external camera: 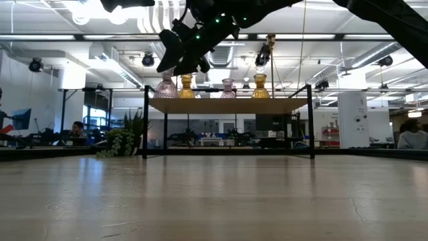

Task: Pick & Place candle stick holders
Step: Put the left pink glass candle holder on the shelf, then adjust the left orange candle holder on the shelf

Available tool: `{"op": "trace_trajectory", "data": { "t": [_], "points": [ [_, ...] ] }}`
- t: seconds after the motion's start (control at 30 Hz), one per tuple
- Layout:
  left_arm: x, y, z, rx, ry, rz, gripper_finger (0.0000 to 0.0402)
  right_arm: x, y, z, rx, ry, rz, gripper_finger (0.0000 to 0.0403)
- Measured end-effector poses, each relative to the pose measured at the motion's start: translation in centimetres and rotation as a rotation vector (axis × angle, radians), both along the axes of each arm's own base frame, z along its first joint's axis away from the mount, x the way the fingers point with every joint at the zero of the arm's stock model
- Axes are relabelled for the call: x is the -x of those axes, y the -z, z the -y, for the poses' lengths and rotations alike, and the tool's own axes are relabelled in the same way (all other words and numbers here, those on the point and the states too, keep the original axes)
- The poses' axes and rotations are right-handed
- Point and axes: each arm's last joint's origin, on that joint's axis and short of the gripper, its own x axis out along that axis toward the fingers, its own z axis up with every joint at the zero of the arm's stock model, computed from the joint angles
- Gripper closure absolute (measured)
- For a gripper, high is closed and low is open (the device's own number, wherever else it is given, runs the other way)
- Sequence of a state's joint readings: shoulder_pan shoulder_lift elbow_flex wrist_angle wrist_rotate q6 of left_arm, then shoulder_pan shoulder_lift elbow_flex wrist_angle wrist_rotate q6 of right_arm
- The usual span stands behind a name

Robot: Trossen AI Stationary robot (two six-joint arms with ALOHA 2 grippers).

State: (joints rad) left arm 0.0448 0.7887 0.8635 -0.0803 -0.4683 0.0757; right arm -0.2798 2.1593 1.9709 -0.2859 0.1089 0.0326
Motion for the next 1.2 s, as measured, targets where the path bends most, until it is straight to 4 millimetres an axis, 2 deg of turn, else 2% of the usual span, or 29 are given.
{"op": "trace_trajectory", "data": {
  "t": [0.3, 0.73, 0.87, 1.0, 1.2],
  "points": [
    [0.0, 0.0, 0.0, 0.001, 0.000, 0.000, 0.0138, 0.1, -0.1, 0.0, 0.009, -0.005, -0.003, 0.0111],
    [0.0, 0.0, 0.0, 0.000, 0.000, -0.003, 0.0138, 0.4, -3.1, -0.1, 0.066, -0.032, 0.004, 0.0129],
    [0.0, 0.1, 0.0, -0.004, 0.000, -0.008, 0.0138, 1.9, -5.3, -0.6, 0.092, -0.059, -0.070, 0.0136],
    [0.1, 0.0, 0.0, -0.020, 0.000, -0.014, 0.0138, 4.1, -7.0, -1.2, 0.231, -0.170, -0.247, 0.0144],
    [0.2, -0.2, 0.0, -0.052, 0.000, -0.015, 0.0138, 5.7, -6.2, -1.2, 0.460, -0.348, -0.544, 0.0161]
  ]
}}
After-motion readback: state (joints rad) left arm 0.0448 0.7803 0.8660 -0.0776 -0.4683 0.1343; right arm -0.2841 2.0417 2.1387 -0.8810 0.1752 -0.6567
